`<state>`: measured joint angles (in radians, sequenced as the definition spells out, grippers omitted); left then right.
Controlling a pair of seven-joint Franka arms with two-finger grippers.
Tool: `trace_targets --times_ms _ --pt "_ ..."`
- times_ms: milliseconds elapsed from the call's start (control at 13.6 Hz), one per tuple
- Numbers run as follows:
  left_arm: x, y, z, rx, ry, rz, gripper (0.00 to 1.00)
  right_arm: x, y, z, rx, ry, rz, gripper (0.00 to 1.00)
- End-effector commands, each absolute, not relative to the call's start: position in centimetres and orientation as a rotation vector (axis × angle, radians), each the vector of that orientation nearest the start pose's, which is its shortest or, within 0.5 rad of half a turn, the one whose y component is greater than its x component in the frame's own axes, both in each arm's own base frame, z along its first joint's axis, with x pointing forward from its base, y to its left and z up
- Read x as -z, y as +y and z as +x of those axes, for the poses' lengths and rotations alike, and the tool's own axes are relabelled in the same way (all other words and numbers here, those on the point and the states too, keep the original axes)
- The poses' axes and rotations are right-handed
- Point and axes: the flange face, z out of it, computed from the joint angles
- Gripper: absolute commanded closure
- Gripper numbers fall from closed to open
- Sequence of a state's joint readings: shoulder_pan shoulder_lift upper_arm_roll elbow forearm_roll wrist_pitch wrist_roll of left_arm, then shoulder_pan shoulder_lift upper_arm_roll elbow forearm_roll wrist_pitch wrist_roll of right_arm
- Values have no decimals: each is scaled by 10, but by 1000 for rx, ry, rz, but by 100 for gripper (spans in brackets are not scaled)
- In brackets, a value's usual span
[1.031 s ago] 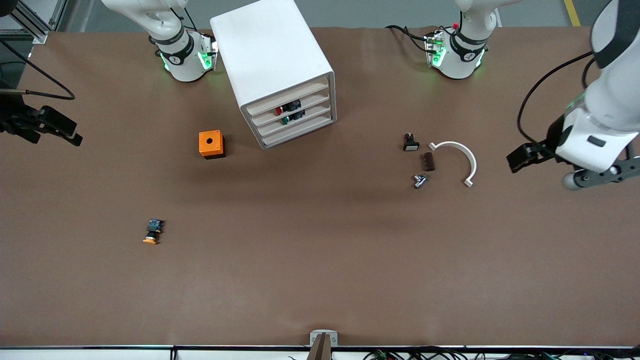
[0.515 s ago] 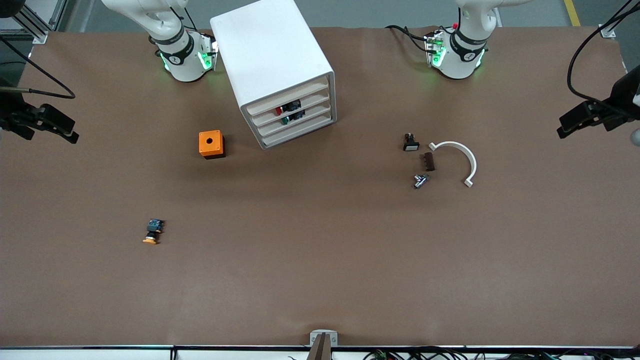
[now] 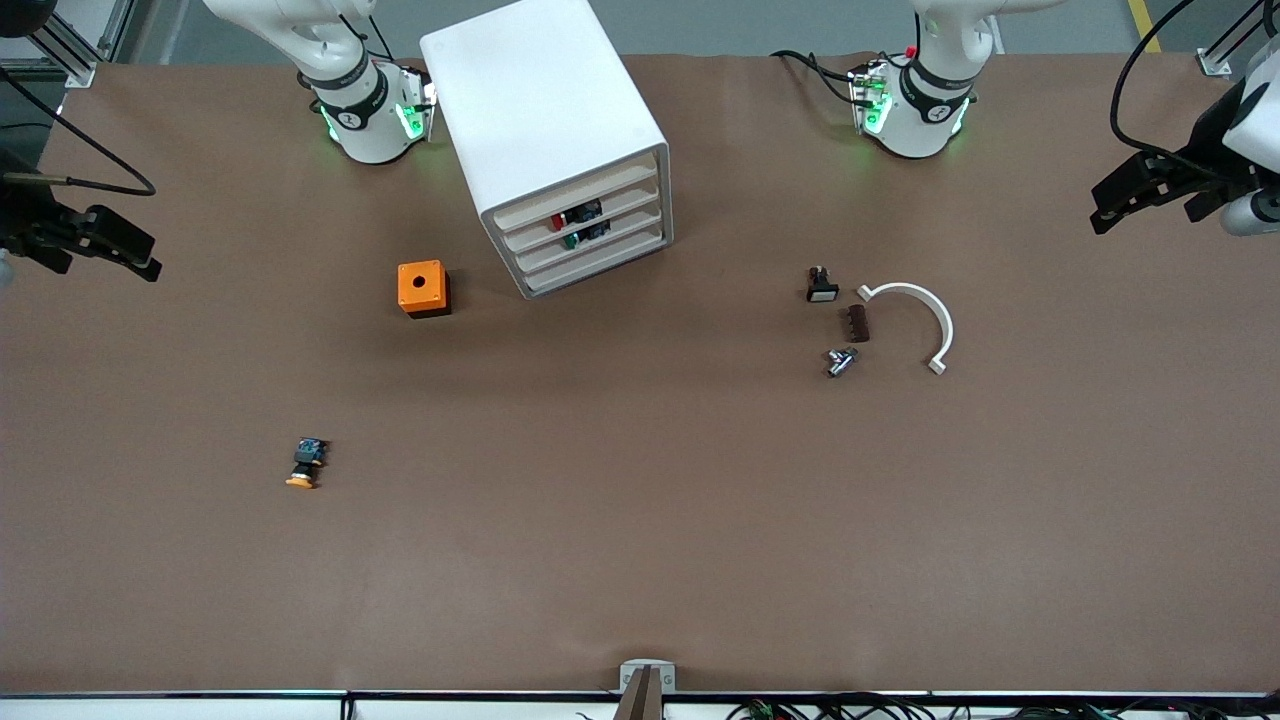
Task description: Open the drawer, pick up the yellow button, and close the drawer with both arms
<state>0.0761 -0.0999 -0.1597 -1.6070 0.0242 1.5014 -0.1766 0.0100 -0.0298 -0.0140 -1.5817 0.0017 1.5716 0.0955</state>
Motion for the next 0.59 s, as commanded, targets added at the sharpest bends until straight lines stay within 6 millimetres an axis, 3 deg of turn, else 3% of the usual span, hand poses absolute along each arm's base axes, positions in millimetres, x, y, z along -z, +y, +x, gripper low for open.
trace_targets --times_ms 0,515 --pt "-653 -50 505 -28 -113 -3109 0 -640 -3 540 42 192 -3098 0" --pt "-652 -47 508 -56 -106 -3129 0 -638 -4 540 36 174 -3110 0"
